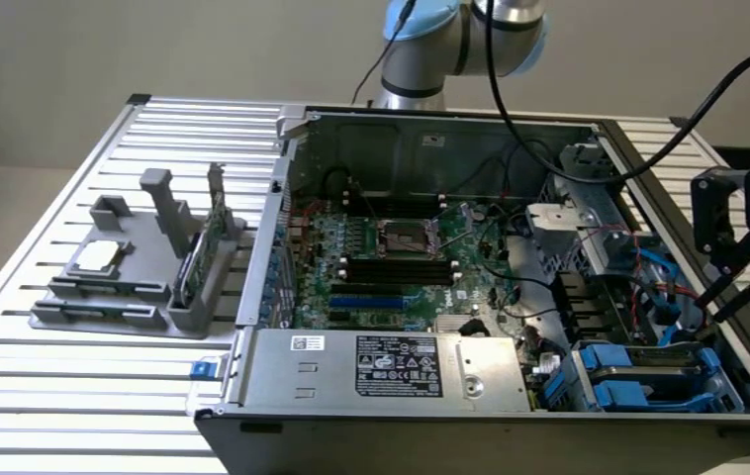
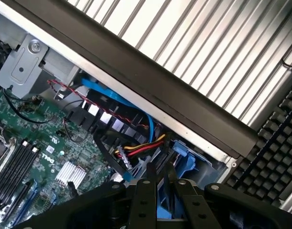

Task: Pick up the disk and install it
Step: 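Insert the first disk wire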

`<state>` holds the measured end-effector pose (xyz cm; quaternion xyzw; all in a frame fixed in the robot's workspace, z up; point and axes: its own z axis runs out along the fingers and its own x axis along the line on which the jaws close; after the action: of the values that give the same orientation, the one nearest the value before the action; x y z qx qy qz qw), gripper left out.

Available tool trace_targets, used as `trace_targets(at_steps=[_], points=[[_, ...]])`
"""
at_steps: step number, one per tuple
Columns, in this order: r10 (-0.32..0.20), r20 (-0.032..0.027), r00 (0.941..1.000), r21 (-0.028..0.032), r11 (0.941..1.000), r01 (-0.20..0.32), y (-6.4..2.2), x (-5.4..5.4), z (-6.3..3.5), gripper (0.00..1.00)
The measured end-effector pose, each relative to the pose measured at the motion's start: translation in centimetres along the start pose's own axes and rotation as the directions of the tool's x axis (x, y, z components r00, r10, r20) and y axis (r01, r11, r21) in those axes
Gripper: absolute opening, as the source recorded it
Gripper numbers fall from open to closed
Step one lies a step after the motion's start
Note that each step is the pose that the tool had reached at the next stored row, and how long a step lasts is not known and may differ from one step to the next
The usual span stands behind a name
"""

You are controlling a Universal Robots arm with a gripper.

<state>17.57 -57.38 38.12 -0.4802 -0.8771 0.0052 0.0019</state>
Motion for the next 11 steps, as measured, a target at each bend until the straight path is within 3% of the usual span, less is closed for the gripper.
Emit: trace_targets(at_steps=[11], points=[[0.043,-0.0006,0.9991,0.0007,0.9991,-0.043,0.15,-0.6,1.27,0.21]])
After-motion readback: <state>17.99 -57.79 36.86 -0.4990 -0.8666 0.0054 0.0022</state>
